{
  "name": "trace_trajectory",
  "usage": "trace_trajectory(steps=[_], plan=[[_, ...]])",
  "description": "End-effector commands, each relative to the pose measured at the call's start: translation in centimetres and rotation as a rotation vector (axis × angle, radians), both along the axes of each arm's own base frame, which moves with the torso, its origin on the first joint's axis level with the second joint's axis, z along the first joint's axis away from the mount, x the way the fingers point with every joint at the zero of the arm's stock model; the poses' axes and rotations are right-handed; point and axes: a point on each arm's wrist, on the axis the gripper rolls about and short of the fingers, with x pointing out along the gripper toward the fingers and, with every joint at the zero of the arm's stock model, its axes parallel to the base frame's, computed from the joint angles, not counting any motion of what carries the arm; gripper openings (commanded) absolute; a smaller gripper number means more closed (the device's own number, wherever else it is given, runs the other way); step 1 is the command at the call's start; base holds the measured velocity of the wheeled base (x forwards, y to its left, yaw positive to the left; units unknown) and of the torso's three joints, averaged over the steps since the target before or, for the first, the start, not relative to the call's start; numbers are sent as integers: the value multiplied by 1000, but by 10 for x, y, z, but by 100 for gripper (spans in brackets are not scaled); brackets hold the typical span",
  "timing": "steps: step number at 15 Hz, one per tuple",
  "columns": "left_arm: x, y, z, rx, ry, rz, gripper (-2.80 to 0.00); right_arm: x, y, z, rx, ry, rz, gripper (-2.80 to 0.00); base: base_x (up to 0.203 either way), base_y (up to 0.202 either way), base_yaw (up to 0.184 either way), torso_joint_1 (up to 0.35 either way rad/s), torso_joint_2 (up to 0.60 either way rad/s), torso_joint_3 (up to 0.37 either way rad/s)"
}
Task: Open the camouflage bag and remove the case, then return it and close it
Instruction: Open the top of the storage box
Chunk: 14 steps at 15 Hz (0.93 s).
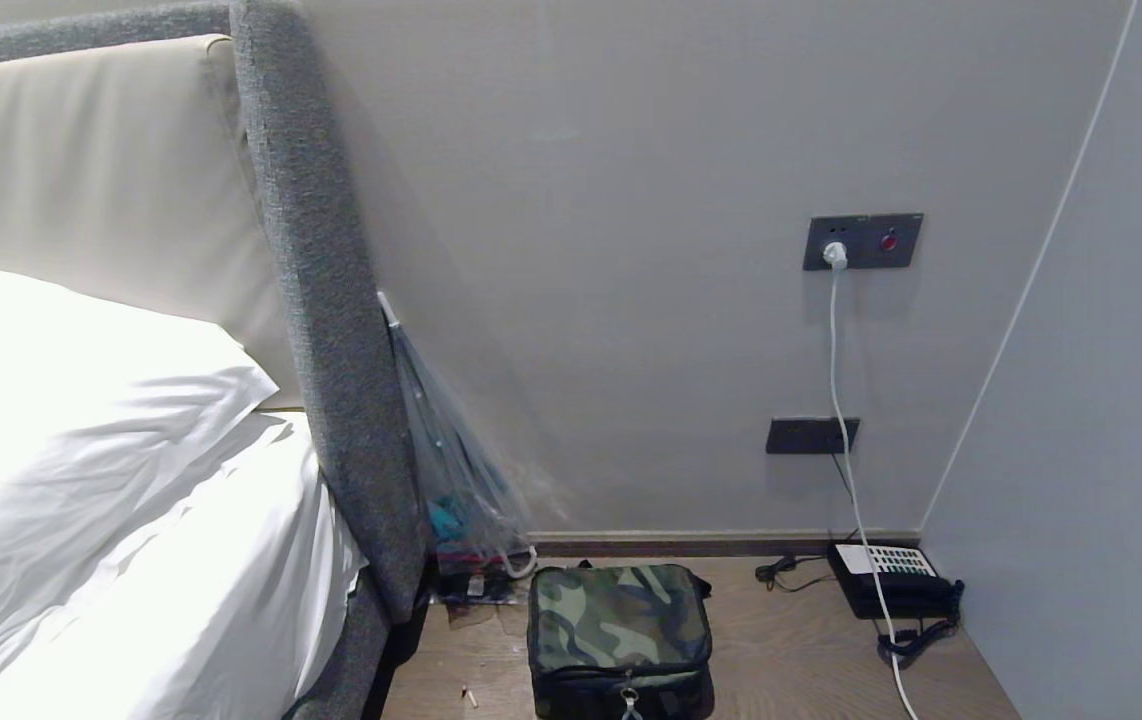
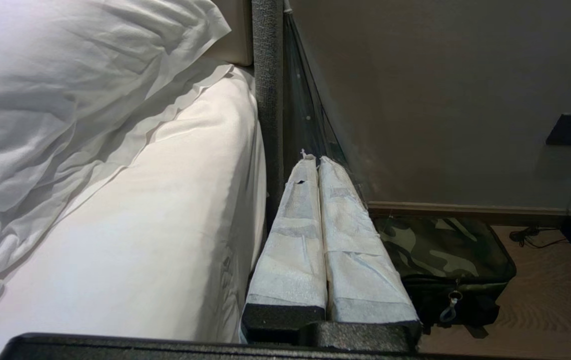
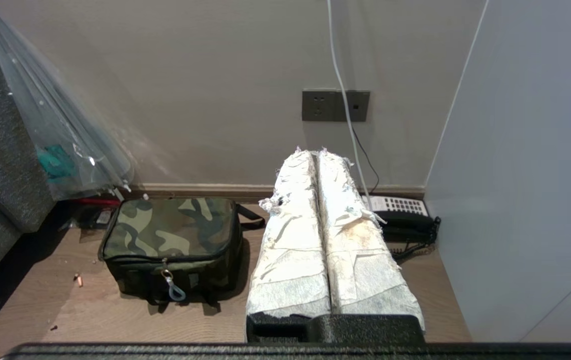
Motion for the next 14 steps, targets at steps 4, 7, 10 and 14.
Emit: trace_trajectory(steps=[4, 7, 10, 14], plan=[[0, 0, 0, 0, 1, 0, -280, 0, 0, 0, -1, 0, 0, -280, 0, 0, 0, 0, 0, 0], [0, 0, 0, 0, 1, 0, -280, 0, 0, 0, -1, 0, 0, -280, 0, 0, 0, 0, 0, 0], [0, 0, 0, -5, 2, -1, -280, 0, 0, 0, -1, 0, 0, -280, 0, 0, 0, 0, 0, 0], [0, 0, 0, -10, 1, 0, -280, 0, 0, 0, -1, 0, 0, -280, 0, 0, 0, 0, 0, 0]])
